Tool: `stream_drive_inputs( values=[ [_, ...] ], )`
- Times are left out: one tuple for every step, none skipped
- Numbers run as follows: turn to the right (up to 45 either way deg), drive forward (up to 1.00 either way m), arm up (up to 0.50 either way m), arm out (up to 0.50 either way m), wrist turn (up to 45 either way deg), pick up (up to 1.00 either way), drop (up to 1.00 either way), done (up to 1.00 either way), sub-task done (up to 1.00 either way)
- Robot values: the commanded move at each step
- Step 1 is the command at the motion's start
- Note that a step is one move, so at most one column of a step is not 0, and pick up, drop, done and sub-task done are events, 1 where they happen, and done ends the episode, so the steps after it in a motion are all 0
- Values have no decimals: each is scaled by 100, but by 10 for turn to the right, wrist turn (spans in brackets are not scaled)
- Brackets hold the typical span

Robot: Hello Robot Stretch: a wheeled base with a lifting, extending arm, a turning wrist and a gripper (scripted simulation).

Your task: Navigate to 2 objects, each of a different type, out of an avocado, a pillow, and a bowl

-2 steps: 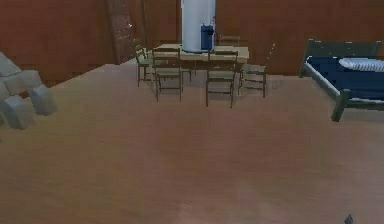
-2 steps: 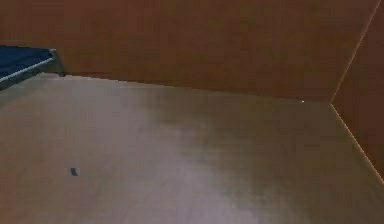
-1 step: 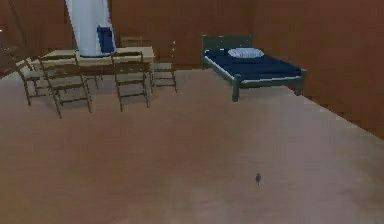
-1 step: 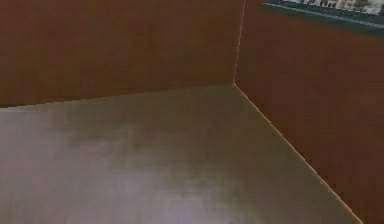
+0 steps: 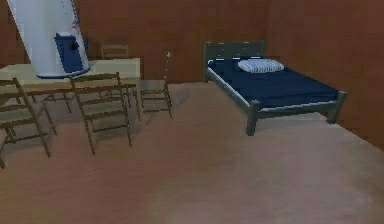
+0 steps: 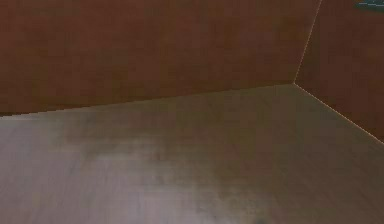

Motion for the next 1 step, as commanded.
stream_drive_inputs(
  values=[
    [30,0,0,0,0,0,0,0,0]
  ],
)
